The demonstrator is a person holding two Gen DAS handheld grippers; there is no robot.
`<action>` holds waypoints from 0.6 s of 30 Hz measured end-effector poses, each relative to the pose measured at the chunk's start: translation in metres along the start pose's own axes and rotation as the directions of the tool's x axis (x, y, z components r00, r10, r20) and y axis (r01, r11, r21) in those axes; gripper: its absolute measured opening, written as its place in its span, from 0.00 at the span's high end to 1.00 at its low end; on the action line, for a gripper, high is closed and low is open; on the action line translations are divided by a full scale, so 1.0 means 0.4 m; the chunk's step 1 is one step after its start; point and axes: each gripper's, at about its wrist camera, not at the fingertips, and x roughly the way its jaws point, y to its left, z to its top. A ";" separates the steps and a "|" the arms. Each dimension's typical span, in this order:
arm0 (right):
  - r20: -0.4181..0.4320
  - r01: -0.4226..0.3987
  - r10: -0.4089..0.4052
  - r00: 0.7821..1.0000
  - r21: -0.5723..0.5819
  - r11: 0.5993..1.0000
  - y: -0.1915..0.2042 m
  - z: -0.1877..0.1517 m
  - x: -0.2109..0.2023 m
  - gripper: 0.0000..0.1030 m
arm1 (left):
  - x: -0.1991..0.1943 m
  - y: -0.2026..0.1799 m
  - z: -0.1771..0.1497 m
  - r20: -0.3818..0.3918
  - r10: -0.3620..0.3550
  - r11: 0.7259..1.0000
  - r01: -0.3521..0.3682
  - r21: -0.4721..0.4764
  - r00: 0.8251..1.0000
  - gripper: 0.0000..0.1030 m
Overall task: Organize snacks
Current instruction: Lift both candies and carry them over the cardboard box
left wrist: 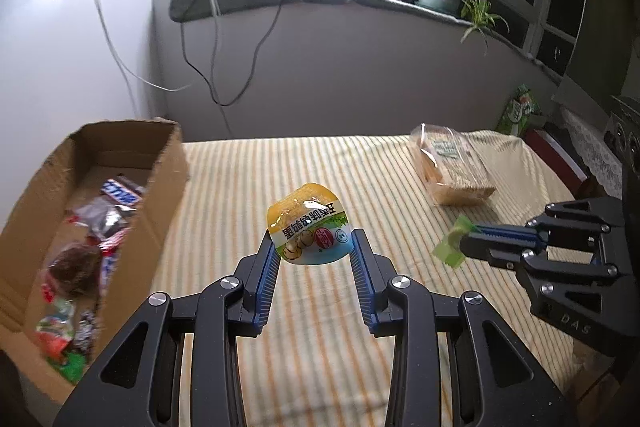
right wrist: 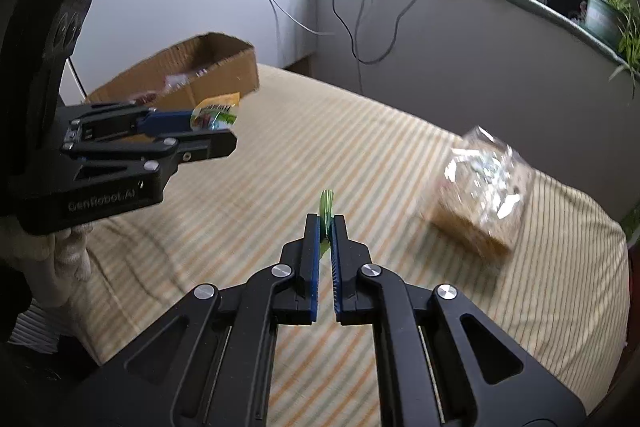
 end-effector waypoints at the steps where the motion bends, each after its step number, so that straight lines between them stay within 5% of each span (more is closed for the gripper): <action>1: 0.007 -0.003 0.003 1.000 -0.005 1.000 0.012 0.011 0.000 0.95 | -0.009 0.010 -0.001 0.006 0.004 1.000 -0.004 -0.004 1.000 0.67; 18: 0.080 -0.065 0.074 0.994 -0.113 0.991 0.204 0.178 0.036 0.95 | -0.154 0.162 -0.034 0.085 0.104 0.991 -0.097 -0.087 0.991 0.67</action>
